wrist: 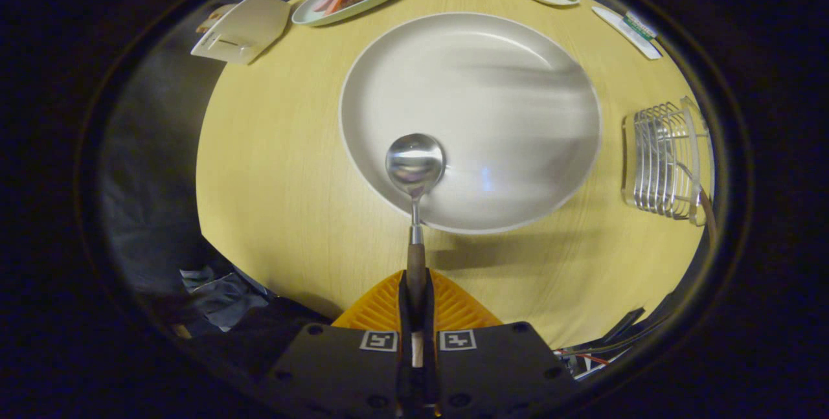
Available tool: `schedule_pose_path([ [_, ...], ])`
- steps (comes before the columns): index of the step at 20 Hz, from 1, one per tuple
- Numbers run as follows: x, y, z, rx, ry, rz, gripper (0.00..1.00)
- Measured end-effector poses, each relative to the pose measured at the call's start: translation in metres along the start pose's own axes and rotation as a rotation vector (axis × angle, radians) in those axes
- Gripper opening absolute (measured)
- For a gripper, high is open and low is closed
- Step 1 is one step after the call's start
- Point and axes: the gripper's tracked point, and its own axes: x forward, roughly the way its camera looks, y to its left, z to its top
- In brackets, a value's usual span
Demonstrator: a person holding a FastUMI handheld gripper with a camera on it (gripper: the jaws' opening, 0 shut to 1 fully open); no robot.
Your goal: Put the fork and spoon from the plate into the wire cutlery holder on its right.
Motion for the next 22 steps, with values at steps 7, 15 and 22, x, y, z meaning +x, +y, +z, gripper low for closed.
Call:
schedule_pose_path([
  [7,-0.032,0.008,0.013,0.086,-0.079,0.082,0.04],
  [15,-0.104,-0.03,0.024,0.148,-0.157,0.071,0.04],
  [22,-0.16,-0.1,0.022,0.212,-0.177,-0.03,0.04],
])
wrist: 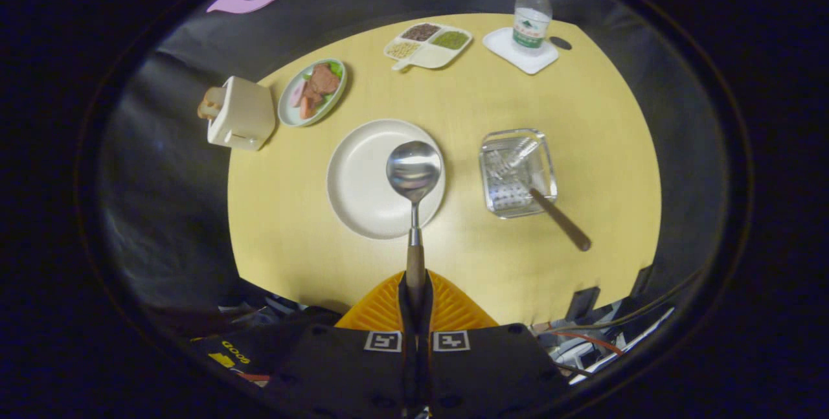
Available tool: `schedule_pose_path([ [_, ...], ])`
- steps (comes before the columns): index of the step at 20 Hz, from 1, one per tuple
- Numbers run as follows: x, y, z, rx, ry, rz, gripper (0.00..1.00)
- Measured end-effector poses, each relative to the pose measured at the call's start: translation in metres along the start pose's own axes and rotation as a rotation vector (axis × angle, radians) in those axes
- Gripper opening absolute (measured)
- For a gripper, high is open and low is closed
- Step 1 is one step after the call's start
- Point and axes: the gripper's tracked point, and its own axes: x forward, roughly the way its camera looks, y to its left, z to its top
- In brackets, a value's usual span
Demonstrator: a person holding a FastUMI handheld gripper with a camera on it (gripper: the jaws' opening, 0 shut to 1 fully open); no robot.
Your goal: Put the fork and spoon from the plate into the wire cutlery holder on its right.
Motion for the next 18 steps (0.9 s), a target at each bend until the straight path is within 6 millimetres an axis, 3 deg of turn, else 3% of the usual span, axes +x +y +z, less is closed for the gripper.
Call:
schedule_pose_path([
  [6,-0.001,-0.068,0.001,0.013,0.087,-0.141,0.04],
  [8,0.002,-0.081,0.002,0.014,0.117,-0.168,0.04],
  [14,0.024,-0.095,0.009,-0.034,0.211,-0.222,0.04],
  [18,0.035,-0.085,0.017,-0.041,0.231,-0.203,0.05],
])
